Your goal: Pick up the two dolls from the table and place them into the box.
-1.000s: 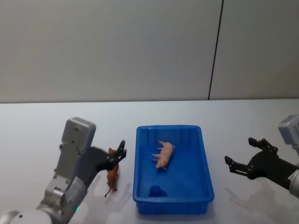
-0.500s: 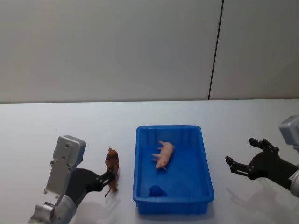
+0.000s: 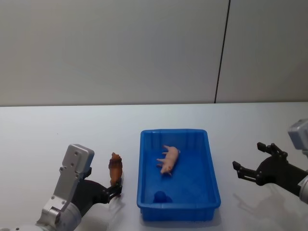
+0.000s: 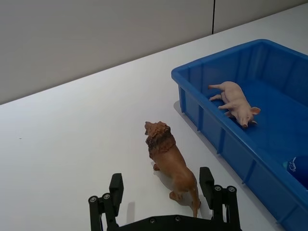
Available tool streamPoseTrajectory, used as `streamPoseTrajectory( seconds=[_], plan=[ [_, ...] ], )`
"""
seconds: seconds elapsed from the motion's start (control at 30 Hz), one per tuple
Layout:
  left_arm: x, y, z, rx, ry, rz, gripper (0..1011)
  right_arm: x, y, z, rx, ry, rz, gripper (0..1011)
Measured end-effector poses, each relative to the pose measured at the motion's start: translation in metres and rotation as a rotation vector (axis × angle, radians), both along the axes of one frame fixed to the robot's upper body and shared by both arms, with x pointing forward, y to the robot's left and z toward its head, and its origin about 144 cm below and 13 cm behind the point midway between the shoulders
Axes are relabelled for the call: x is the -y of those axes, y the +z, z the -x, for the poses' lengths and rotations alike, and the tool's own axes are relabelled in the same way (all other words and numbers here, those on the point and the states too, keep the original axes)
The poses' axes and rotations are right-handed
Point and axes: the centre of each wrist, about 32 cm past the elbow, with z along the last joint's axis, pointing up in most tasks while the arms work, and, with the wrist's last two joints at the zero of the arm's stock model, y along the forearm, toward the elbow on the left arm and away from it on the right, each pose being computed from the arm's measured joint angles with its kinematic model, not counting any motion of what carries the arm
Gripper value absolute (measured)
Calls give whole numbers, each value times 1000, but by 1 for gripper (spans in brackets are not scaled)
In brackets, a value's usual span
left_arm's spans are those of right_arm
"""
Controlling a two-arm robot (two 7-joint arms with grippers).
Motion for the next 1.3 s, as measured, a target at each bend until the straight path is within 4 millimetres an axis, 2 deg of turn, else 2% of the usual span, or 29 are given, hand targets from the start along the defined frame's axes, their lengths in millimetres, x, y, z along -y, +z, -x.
streamPoseTrajectory(
  seconds=[0.43,0.57,0.7,0.77,0.8,0.87,0.9,0.97,1.13,1.3],
  plan=[
    [-1,-13,-18,-47,-30,-8,1001,0,0,0,0,0,0,1001],
    [0,-16,-23,-57,-35,-10,963,0,0,0,0,0,0,1001],
    [0,-20,-27,-69,-43,-11,837,0,0,0,0,0,0,1001],
    [0,-21,-28,-72,-46,-11,806,0,0,0,0,0,0,1001],
    [0,-22,-29,-74,-48,-12,743,0,0,0,0,0,0,1001],
    [0,-23,-30,-76,-51,-12,705,0,0,0,0,0,0,1001],
    [0,-24,-31,-77,-55,-13,647,0,0,0,0,0,0,1001],
    [0,-24,-32,-77,-57,-13,617,0,0,0,0,0,0,1001],
    [0,-25,-34,-73,-67,-17,425,0,0,0,0,0,0,1001],
    [0,-22,-36,-61,-72,-21,300,0,0,0,0,0,0,1001]
  ],
)
